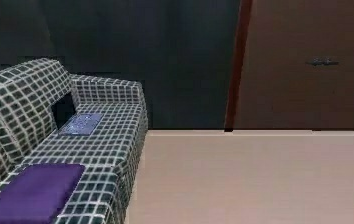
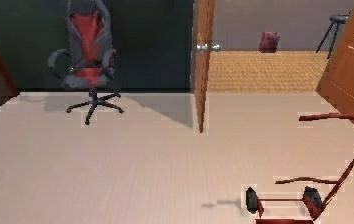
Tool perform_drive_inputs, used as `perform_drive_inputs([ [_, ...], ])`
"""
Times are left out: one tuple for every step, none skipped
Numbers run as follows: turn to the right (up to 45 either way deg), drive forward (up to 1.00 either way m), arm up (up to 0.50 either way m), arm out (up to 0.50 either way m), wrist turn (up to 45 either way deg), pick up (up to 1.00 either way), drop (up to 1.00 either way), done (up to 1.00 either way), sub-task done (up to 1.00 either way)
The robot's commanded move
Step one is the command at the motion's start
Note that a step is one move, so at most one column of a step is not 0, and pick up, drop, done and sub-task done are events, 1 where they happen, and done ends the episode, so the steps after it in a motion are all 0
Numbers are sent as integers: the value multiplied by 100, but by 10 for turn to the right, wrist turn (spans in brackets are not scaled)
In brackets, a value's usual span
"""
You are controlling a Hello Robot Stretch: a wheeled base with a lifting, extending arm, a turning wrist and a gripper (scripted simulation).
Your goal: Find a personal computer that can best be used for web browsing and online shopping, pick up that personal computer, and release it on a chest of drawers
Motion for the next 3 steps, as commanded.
perform_drive_inputs([
  [0, 70, 0, 0, 0, 0, 0, 0, 0],
  [-450, 0, 0, 0, 0, 0, 0, 0, 0],
  [-450, 0, 0, 0, 0, 0, 0, 0, 0],
])
